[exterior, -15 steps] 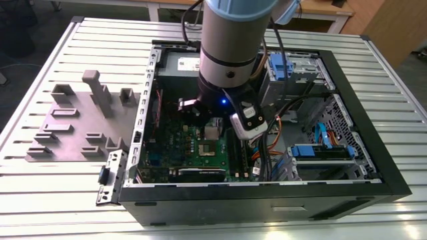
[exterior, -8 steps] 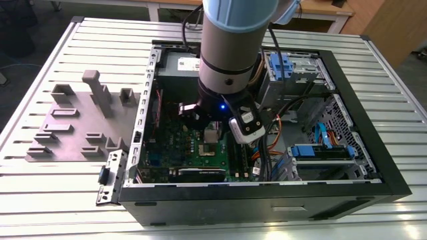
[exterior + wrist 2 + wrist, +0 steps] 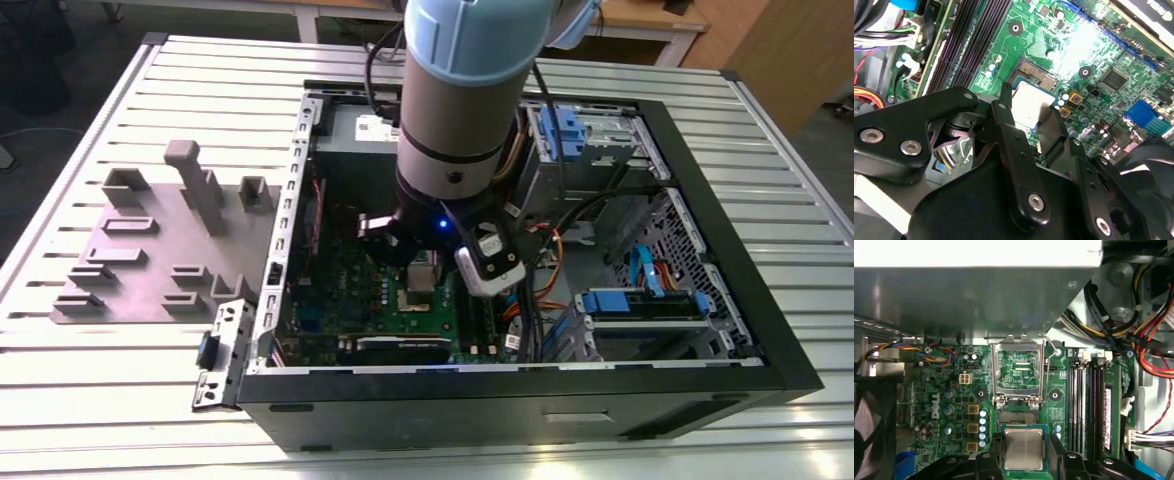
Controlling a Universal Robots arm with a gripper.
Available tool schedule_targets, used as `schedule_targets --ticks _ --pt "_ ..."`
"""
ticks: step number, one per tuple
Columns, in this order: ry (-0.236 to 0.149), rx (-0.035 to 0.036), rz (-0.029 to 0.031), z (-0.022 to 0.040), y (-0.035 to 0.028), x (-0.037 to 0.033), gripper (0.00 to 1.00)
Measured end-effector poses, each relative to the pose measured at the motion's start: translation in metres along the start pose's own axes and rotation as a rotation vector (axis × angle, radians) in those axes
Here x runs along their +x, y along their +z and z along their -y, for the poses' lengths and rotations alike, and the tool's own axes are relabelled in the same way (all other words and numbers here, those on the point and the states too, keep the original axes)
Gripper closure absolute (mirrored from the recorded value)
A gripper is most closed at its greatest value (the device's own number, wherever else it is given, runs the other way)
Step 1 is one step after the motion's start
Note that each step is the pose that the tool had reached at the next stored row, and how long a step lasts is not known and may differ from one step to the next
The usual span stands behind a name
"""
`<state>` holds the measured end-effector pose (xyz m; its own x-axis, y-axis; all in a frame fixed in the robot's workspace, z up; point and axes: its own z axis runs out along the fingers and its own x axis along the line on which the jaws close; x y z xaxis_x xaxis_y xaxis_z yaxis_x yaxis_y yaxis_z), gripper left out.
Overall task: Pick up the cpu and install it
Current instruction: 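Place the cpu into insertion slot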
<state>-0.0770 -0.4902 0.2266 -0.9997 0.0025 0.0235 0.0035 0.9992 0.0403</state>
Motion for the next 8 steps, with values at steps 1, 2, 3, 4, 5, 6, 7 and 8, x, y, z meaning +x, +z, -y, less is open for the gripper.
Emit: schedule_targets --ticks 1,2,3,4,5,6,7,8 --pt "0.0 -0.0001 0.0001 0.0001 0.0019 0.0005 0.55" --pt "0.0 0.0 0.0 0.0002 0.0036 0.001 0.55" --pt "0.0 0.0 0.0 0.0002 0.0055 0.0016 0.55" --pt "0.0 0.0001 0.0 0.0003 0.0073 0.0021 0.55" --pt "0.0 0.0 0.0 0.0004 0.0091 0.0022 0.55" --pt "0.0 0.0 0.0 0.0005 0.0109 0.0022 0.55" --pt "0.0 0.0 0.0 0.0006 0.0127 0.0021 0.55" --pt "0.0 0.0 0.0 0.0007 0.0146 0.0021 0.55"
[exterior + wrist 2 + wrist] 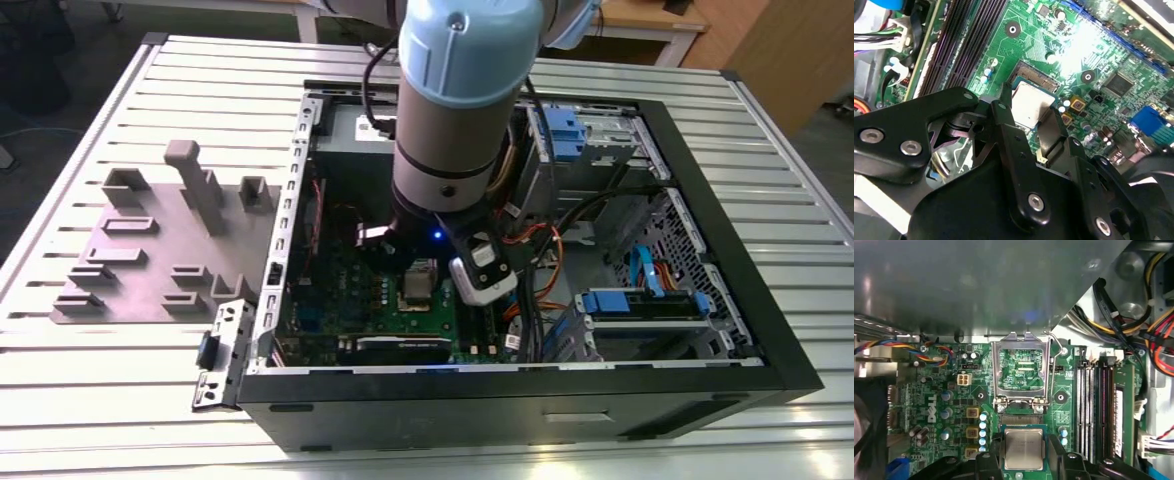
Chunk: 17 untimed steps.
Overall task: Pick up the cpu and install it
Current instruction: 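Place the cpu into insertion slot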
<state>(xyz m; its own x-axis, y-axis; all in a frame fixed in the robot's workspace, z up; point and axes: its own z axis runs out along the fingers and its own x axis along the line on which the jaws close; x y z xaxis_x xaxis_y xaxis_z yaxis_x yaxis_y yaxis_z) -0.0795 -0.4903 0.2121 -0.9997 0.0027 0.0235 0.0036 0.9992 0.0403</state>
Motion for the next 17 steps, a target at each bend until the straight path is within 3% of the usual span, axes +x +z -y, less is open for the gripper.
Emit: schedule_targets --ticks 6,13,17 --pt "0.002 0.0 0.0001 0.0007 0.0103 0.002 0.55" --pt "0.001 -0.0002 0.0001 0.0008 0.0117 0.0032 0.55" --pt "0.002 -0.0002 0.0001 0.0009 0.0157 0.0031 0.55"
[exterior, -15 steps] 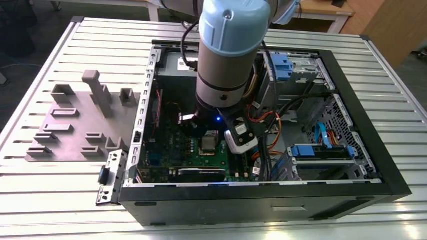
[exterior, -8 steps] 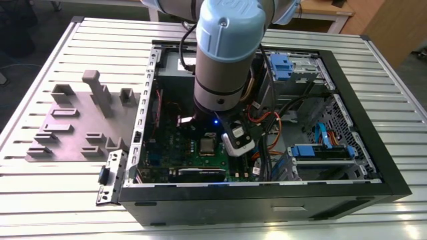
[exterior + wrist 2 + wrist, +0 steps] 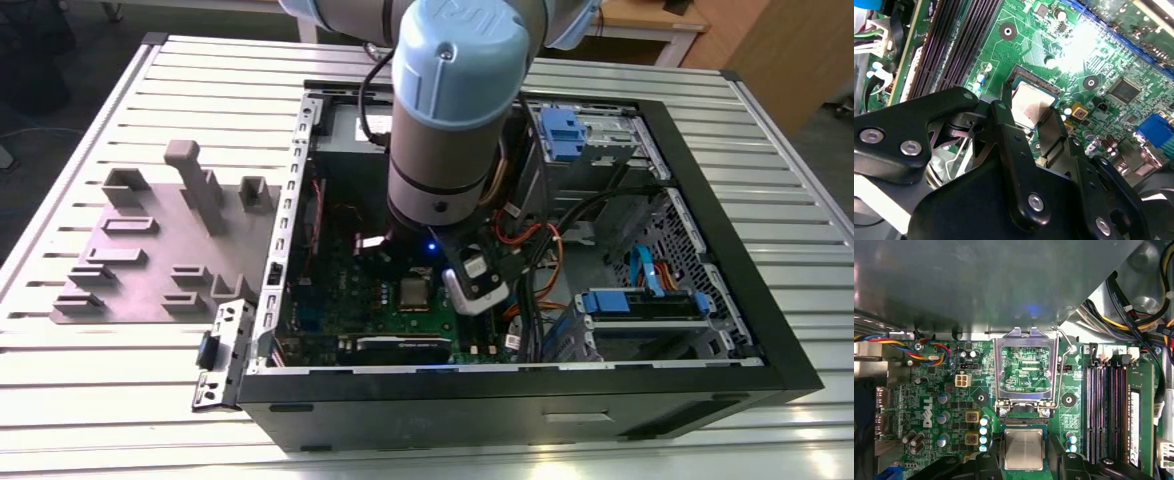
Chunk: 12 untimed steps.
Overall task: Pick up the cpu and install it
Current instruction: 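Place the cpu into insertion slot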
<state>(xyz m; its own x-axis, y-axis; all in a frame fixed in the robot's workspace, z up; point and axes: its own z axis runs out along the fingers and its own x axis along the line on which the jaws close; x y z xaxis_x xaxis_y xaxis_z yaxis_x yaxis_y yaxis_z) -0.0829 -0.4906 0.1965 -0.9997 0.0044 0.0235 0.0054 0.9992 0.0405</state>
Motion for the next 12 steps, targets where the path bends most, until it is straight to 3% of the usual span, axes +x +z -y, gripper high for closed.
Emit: schedule_targets --ticks 12 --pt "0.001 0.0003 -0.0002 0.0003 0.0062 -0.0001 0.55"
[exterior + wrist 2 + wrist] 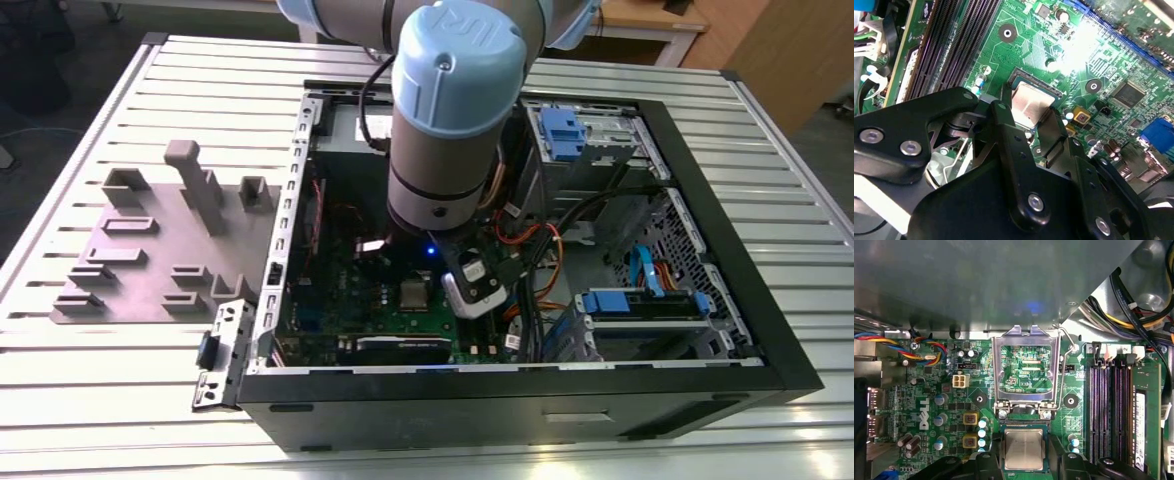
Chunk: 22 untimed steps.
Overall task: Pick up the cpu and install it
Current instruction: 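Place the cpu into insertion slot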
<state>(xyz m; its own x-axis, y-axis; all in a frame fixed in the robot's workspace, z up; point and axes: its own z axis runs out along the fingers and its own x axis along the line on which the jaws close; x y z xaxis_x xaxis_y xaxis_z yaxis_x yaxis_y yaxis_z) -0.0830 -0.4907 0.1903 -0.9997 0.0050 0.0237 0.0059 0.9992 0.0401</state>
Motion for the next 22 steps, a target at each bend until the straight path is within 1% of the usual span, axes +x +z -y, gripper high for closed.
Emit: schedule_targets --ticks 11,22 --pt "0.0 -0.002 -0.0001 0.0 0.0012 0.0 0.55" --pt "0.0 -0.0024 0.0 0.0 0.0018 -0.0001 0.55"
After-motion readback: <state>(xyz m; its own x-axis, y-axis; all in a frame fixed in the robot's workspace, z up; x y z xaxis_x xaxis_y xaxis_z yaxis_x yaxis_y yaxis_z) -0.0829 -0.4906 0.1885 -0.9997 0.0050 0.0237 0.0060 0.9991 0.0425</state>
